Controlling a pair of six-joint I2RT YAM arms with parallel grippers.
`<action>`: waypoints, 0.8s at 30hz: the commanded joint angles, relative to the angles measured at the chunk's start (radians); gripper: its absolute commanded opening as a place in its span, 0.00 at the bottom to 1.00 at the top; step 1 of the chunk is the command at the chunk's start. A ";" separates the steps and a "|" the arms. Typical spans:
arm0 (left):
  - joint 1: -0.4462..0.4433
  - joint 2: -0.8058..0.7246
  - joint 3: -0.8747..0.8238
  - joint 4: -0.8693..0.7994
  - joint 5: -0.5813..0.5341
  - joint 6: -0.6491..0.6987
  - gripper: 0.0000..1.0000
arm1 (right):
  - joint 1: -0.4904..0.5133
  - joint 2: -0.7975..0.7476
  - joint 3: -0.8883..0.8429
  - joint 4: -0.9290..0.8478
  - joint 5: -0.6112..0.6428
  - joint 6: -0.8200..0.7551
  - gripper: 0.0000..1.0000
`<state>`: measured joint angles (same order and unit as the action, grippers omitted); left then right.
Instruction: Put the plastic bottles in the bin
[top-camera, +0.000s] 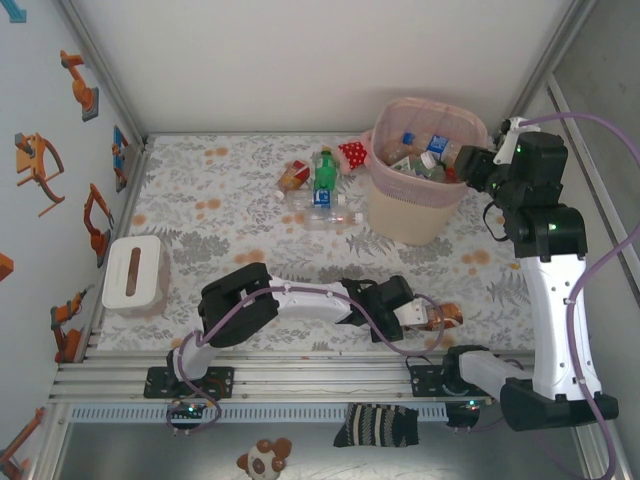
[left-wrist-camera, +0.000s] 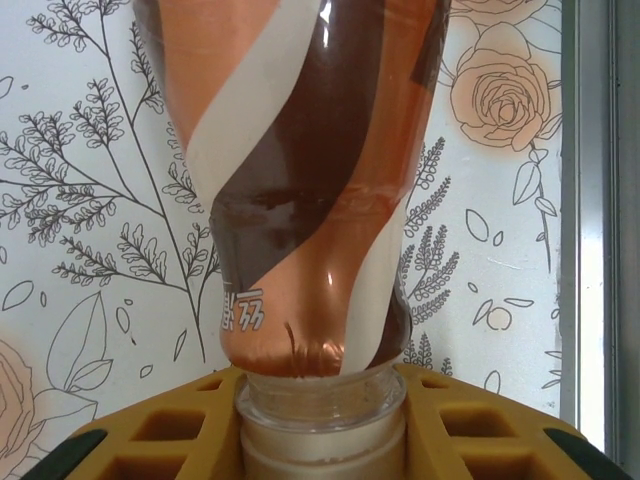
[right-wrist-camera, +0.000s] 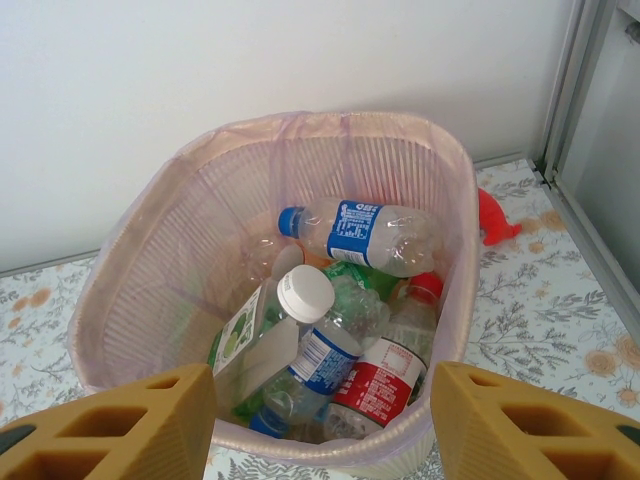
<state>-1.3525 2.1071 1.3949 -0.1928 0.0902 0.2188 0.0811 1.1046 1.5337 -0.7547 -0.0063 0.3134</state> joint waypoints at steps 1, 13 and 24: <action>0.023 -0.031 -0.003 -0.019 -0.019 -0.003 0.27 | -0.001 -0.015 0.032 -0.001 0.003 -0.011 0.57; 0.154 -0.248 -0.139 0.111 -0.046 -0.089 0.25 | -0.001 -0.023 0.016 0.006 -0.037 0.019 0.57; 0.241 -0.466 -0.186 0.169 0.046 -0.172 0.26 | -0.001 -0.013 -0.034 0.096 -0.263 0.056 0.61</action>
<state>-1.1358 1.6962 1.2339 -0.0761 0.0719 0.0994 0.0811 1.0996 1.5208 -0.7246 -0.1574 0.3435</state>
